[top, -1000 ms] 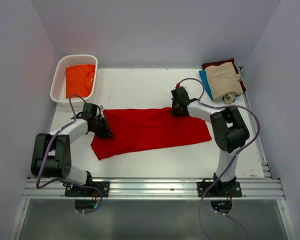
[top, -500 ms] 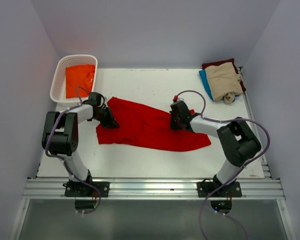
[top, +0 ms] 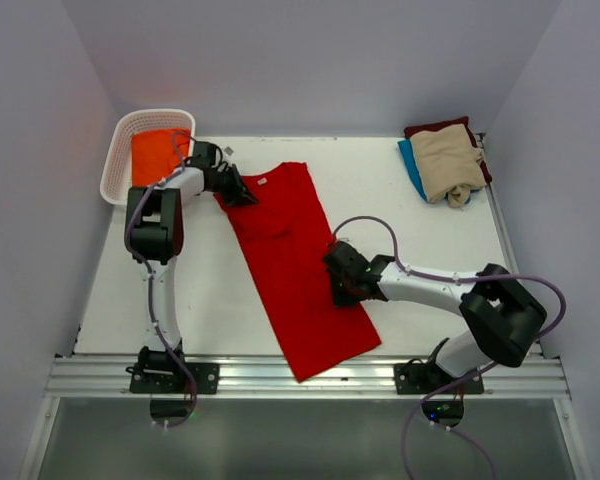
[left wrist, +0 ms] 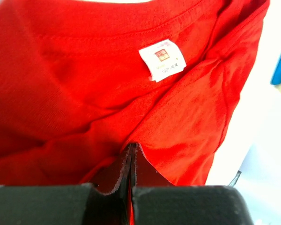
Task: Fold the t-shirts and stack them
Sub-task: Fold the tshirt
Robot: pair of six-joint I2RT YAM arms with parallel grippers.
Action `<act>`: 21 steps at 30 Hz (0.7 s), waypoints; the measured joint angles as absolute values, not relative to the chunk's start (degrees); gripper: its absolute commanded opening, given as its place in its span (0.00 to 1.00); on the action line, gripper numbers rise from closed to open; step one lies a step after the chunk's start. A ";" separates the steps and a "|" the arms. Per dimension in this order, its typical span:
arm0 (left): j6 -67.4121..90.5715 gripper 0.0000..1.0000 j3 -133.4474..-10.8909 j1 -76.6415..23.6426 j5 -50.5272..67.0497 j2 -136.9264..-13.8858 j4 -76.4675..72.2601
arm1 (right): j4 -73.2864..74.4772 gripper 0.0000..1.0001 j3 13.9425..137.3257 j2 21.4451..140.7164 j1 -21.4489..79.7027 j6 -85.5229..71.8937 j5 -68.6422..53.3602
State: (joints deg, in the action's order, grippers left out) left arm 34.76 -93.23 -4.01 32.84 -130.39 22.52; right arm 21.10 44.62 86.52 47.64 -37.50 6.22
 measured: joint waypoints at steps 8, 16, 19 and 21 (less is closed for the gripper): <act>34.94 0.00 -108.73 -5.93 40.97 -141.73 21.54 | 27.68 0.00 46.44 85.30 53.80 -43.31 5.58; 39.48 0.00 -112.31 -6.72 50.83 -147.50 12.36 | 27.44 0.00 49.93 85.69 56.45 -46.72 4.78; 41.56 0.00 -111.61 -6.76 53.76 -148.40 7.25 | 26.63 0.00 50.00 85.67 57.93 -47.81 4.75; 42.96 0.00 -109.89 -6.85 54.70 -148.40 2.39 | 26.11 0.00 50.00 85.43 58.74 -48.27 4.80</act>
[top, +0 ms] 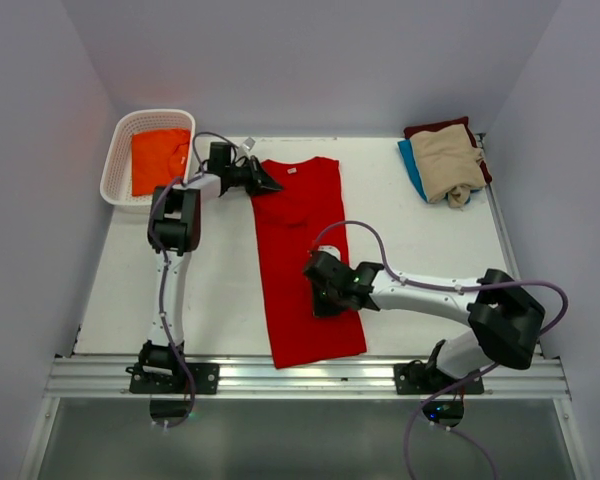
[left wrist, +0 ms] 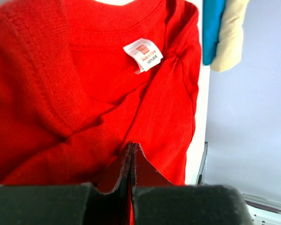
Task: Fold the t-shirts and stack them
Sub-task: Fold the tshirt
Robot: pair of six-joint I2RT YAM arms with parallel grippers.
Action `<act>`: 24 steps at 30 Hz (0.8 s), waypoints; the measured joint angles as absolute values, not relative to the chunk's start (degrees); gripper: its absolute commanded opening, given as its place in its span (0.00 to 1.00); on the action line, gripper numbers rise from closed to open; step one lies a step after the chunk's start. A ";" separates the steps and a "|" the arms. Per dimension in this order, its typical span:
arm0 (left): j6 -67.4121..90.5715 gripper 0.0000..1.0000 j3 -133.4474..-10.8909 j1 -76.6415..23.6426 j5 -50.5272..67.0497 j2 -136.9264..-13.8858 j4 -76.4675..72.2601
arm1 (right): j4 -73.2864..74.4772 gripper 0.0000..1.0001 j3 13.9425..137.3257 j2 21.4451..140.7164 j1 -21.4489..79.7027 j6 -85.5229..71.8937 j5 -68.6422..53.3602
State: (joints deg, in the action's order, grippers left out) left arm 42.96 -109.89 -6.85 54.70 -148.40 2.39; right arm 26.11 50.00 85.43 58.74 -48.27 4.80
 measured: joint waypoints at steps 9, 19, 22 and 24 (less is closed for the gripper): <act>50.15 0.04 -103.31 -6.74 56.07 -146.12 -16.51 | 24.49 0.22 50.04 78.87 59.31 -47.75 8.16; 42.63 0.62 -79.20 -6.31 46.15 -103.35 -12.36 | 26.41 0.99 50.24 72.23 59.31 -42.15 18.13; 39.83 0.64 -65.49 -9.02 40.47 -84.71 -9.26 | 28.93 0.99 50.11 70.13 59.11 -40.99 20.95; 38.72 0.64 -56.47 -12.60 36.82 -74.19 -5.72 | 29.87 0.99 49.60 67.29 58.63 -40.56 22.35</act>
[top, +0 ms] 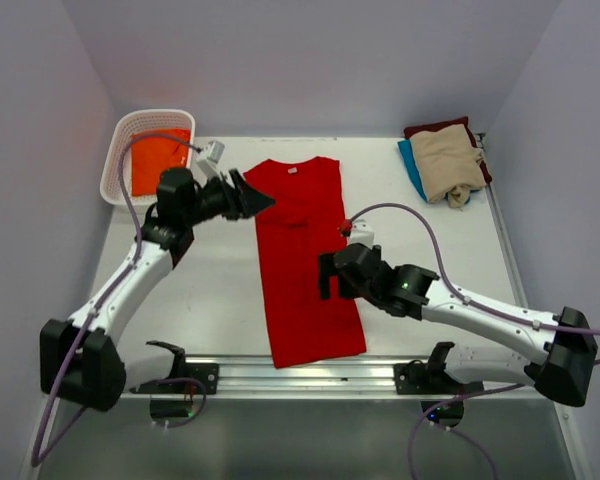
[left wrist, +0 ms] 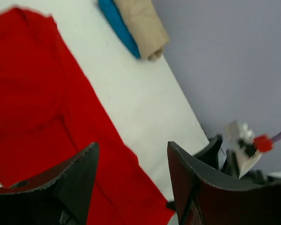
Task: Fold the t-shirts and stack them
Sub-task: Fold the tshirt
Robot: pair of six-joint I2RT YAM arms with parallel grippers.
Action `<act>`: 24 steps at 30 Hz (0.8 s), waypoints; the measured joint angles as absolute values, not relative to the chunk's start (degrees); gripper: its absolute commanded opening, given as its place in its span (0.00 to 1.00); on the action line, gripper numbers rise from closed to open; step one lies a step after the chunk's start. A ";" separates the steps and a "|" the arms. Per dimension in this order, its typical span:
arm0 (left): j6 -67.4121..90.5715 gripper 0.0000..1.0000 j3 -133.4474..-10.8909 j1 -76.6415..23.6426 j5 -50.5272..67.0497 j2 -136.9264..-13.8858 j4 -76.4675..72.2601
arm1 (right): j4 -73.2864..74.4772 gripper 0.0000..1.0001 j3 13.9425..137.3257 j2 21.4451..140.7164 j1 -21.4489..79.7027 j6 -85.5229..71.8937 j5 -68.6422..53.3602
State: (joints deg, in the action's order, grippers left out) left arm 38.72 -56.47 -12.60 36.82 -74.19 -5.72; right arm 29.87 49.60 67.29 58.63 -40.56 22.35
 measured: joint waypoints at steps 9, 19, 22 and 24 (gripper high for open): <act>41.15 0.65 -28.18 -20.73 26.30 -50.68 16.99 | 32.10 0.94 38.04 52.18 45.15 -42.48 18.28; 46.87 0.58 -20.73 -24.45 26.85 -42.76 25.45 | 33.39 0.79 29.69 52.77 43.53 -48.64 5.72; 48.80 0.57 -18.35 -27.24 27.53 -42.48 26.96 | 32.51 0.74 26.15 51.75 43.53 -51.13 2.04; 50.13 0.56 -16.69 -29.43 28.38 -42.44 26.98 | 32.51 0.72 24.18 50.43 43.53 -52.58 0.32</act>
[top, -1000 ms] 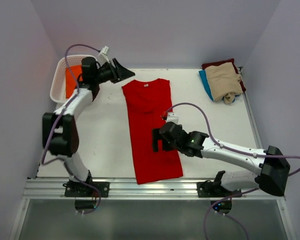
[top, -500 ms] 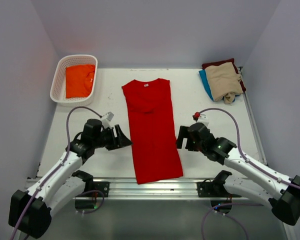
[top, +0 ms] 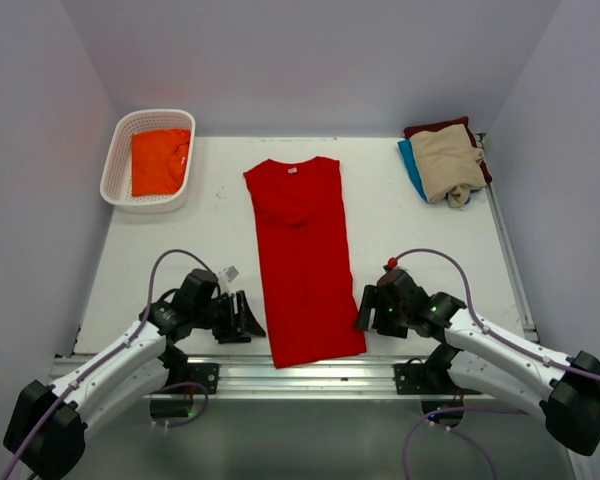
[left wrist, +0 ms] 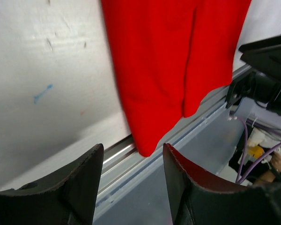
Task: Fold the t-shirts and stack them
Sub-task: Fold the tshirt
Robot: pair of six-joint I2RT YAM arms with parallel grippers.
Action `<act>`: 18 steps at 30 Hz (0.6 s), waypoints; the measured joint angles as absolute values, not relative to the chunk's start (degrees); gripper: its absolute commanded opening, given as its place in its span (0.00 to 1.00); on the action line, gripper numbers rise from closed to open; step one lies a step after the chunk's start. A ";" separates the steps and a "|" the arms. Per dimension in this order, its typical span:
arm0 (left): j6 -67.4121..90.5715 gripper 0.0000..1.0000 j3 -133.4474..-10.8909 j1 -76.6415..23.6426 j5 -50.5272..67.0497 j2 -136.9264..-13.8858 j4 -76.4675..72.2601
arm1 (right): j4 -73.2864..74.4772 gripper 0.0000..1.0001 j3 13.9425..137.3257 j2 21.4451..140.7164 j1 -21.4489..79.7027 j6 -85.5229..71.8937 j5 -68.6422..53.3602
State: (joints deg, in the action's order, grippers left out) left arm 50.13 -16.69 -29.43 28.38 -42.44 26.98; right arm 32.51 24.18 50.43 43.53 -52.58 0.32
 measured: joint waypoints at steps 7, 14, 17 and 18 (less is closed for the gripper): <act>55.24 0.54 -11.81 -38.37 29.76 -47.46 21.82 | 31.51 0.67 21.10 47.94 43.53 -55.96 -2.66; 61.56 0.53 -10.96 -47.59 25.91 -52.97 8.71 | 28.18 0.57 19.79 48.75 43.53 -57.78 -4.10; 64.16 0.52 -10.35 -49.63 24.75 -54.28 4.84 | 26.59 0.56 19.33 49.23 43.53 -58.41 -4.71; 64.84 0.52 -10.35 -50.35 24.21 -54.78 4.01 | 26.06 0.56 19.18 49.32 43.53 -58.59 -4.97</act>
